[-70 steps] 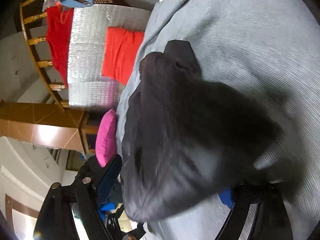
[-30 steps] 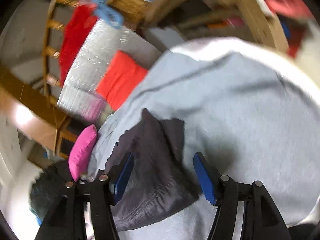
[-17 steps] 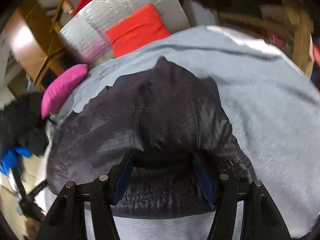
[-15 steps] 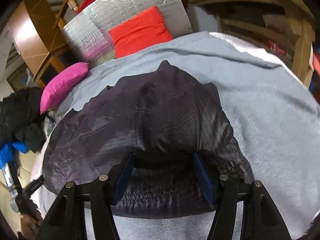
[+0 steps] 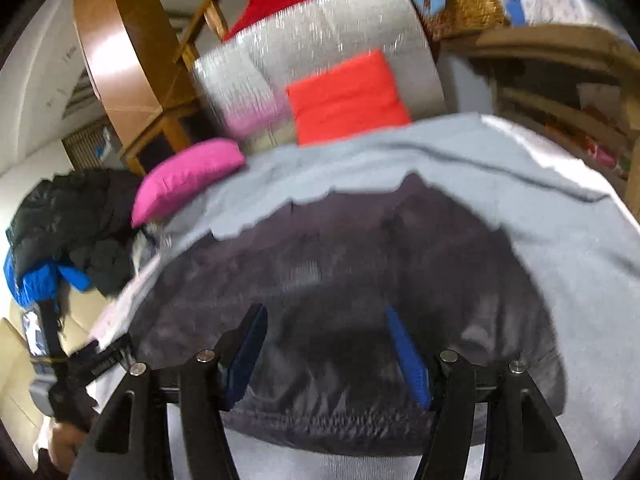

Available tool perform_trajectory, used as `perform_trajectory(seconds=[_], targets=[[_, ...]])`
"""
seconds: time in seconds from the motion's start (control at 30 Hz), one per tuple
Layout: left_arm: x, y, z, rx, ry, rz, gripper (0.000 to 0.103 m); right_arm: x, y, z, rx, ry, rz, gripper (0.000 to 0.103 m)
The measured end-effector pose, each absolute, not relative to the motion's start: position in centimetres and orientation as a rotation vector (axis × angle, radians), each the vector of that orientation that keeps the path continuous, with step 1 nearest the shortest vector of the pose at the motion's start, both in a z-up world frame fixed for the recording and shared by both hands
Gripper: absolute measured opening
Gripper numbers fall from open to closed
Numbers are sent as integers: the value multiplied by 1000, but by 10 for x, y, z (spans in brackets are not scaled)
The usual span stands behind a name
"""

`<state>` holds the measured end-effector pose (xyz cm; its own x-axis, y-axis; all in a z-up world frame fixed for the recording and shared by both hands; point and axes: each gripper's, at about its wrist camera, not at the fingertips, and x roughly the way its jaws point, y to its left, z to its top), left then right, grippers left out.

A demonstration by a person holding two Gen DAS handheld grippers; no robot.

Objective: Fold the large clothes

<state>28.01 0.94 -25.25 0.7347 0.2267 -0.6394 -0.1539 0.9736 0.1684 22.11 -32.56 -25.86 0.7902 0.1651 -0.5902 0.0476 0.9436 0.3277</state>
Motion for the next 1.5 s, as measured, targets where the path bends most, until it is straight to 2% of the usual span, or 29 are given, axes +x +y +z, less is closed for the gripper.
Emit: perform_trajectory(seconds=[0.13,0.63,1.5], targets=[[284,-7,-254,129,717,176,82,235,-316,-285,264,780,24,66],[298,-50,-261,155,729,92,82,233,-317,-287,252,774,31,68],[301,-50,-270,191,732,116,82,232,-312,-287,230,771,39,69]])
